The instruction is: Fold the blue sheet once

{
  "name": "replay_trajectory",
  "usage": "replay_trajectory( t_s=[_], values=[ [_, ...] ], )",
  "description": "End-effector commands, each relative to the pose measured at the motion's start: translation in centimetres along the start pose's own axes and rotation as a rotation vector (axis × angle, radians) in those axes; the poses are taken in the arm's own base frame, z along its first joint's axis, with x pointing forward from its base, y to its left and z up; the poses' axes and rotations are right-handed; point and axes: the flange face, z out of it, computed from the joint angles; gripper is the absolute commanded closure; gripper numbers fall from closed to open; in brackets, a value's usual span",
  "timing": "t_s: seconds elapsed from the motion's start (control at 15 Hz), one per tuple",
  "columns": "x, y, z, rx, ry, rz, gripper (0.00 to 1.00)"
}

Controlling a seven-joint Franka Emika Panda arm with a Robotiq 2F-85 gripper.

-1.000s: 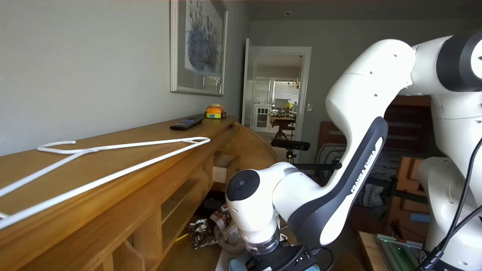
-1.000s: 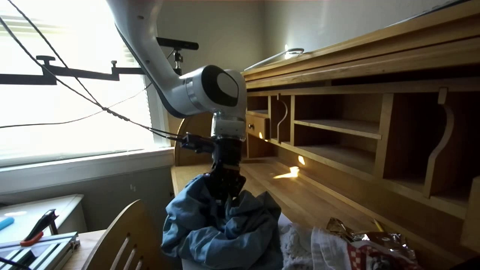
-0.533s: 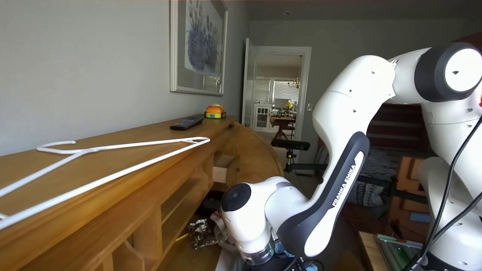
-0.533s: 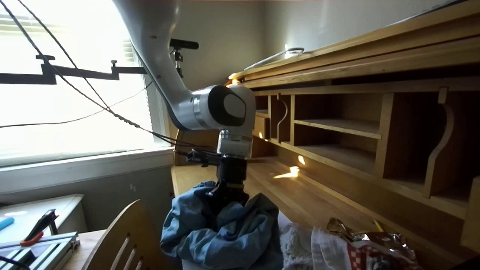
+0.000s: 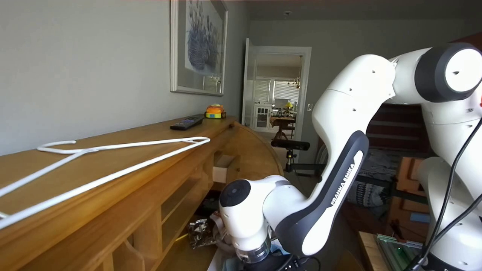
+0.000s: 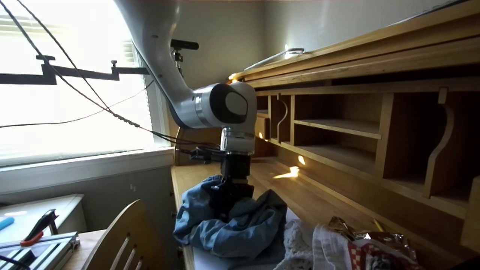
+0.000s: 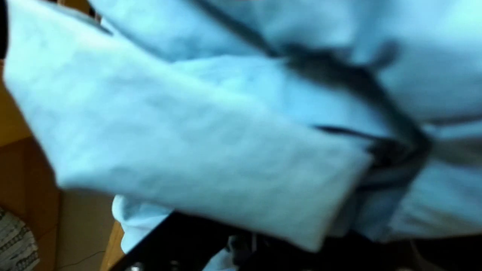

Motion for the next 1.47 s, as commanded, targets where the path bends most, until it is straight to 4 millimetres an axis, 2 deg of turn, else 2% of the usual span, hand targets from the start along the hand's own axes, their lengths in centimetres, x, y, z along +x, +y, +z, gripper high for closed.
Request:
replay_trajectory(
  t_s=[0.0, 0.27, 0.33, 0.6, 0.8, 1.0, 1.33, 1.4],
  values=[
    [1.2, -0.1, -3.1, 0.118, 0.029, -0.081, 0.29],
    [2.2, 1.2, -6.5, 0.185, 0.045, -0.166, 0.02],
    [2.3, 1.5, -7.3, 0.203, 0.048, -0.192, 0.0],
    [1.8, 2.5, -10.2, 0.293, 0.032, -0.306, 0.0],
    [1.1, 4.4, -13.2, 0.375, 0.077, -0.431, 0.0],
    [0.5, 6.7, -15.1, 0.359, -0.014, -0.555, 0.0],
    [1.4, 10.3, -18.5, 0.347, -0.095, -0.663, 0.0],
    [1.4, 8.3, -17.6, 0.345, -0.072, -0.636, 0.0]
  ],
)
